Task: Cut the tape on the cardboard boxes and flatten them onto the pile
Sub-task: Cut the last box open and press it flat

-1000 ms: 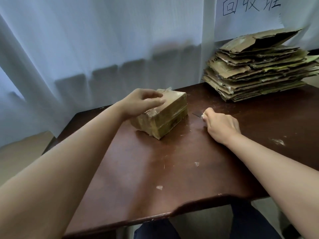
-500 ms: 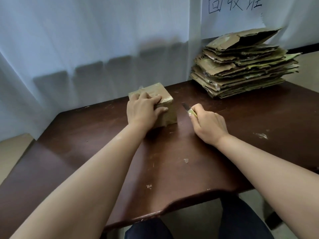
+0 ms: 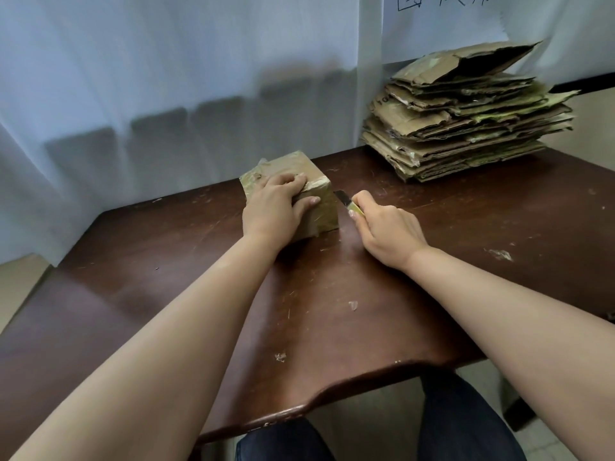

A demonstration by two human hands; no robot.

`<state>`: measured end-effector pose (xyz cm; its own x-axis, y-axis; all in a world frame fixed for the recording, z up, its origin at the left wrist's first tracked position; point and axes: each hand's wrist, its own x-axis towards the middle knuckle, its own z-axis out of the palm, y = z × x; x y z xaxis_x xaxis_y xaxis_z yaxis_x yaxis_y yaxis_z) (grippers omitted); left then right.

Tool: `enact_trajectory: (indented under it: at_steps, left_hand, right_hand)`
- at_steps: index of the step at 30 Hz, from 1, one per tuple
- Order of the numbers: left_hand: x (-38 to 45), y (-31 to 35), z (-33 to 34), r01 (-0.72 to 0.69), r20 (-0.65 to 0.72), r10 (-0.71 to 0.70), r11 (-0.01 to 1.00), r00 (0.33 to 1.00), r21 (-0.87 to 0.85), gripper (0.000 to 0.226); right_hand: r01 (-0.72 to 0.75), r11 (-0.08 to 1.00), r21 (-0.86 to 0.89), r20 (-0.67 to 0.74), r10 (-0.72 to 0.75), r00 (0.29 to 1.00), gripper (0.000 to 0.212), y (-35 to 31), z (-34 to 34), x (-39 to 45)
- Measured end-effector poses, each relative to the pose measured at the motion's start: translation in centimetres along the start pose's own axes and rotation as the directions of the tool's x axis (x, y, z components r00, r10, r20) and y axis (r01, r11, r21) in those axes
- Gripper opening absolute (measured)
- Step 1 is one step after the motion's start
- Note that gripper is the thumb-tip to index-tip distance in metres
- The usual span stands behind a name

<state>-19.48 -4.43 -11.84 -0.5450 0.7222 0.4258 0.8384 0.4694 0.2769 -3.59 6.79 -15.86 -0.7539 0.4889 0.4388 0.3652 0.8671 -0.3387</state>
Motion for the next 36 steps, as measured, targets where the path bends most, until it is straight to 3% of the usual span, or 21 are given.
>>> enact_trajectory:
  at_steps: [28, 36]
  left_hand:
    - [-0.2, 0.0, -0.1, 0.023, 0.024, -0.024, 0.999, 0.999, 0.041, 0.048]
    - [-0.6, 1.1, -0.3, 0.057, -0.02, -0.054, 0.98, 0.998, 0.188, 0.044]
  right_hand:
    - [0.046, 0.998, -0.041, -0.018, -0.047, 0.999, 0.026, -0.2, 0.1, -0.2]
    - [0.042, 0.989, -0.144, -0.02, -0.045, 0.999, 0.025, -1.0, 0.6, -0.1]
